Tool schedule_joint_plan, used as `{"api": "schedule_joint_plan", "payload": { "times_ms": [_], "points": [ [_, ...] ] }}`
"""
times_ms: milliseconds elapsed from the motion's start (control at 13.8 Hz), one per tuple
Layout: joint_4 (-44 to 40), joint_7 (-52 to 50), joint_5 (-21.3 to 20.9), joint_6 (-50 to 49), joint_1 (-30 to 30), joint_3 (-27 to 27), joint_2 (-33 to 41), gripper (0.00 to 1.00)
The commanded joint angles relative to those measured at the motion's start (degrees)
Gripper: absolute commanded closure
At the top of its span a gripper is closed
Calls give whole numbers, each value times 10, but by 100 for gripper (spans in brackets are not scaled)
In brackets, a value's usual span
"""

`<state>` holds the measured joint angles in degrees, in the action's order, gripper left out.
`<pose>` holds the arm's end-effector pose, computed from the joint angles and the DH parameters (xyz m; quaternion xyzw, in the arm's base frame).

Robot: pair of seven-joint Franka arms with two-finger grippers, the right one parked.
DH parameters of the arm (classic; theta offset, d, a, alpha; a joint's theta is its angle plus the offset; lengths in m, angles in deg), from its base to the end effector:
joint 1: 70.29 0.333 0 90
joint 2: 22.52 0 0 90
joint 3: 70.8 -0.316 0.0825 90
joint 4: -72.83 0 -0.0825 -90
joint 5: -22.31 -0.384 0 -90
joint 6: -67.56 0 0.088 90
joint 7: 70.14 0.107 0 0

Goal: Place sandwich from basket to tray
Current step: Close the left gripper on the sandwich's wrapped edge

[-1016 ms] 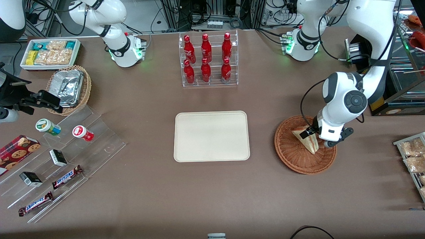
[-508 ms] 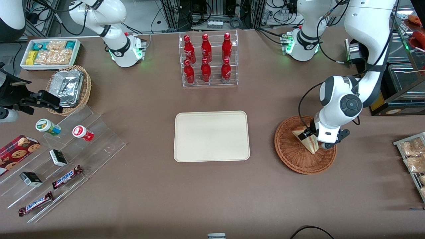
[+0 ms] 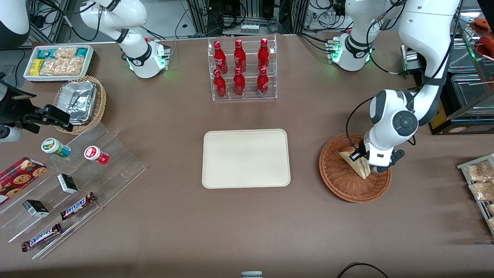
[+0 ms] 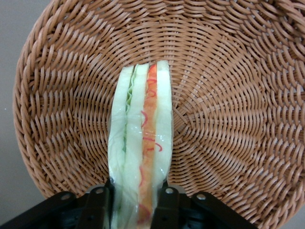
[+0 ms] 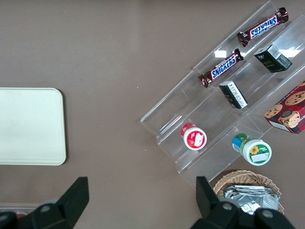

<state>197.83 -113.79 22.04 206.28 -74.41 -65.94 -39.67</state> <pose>0.5475 -0.0866 0.2465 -0.9542 -0.2975 0.0312 0.0031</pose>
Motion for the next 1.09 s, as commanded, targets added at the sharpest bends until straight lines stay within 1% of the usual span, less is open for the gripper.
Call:
{"api": "schedule_joint_plan", "payload": {
  "times_ms": [0,73,290,653,870,1016],
  "points": [
    [2,-6,-5,-8,-2,1,26,100],
    [-5,-6,-10,-36,-2,1,39,100],
    [-63,-6,-47,-139,-2,2,44,100],
    [-122,7,-48,-227,-20,3,50,100],
    [-148,84,-47,-301,-33,15,64,100],
    [-162,108,-47,-324,-33,42,65,100]
  ]
}}
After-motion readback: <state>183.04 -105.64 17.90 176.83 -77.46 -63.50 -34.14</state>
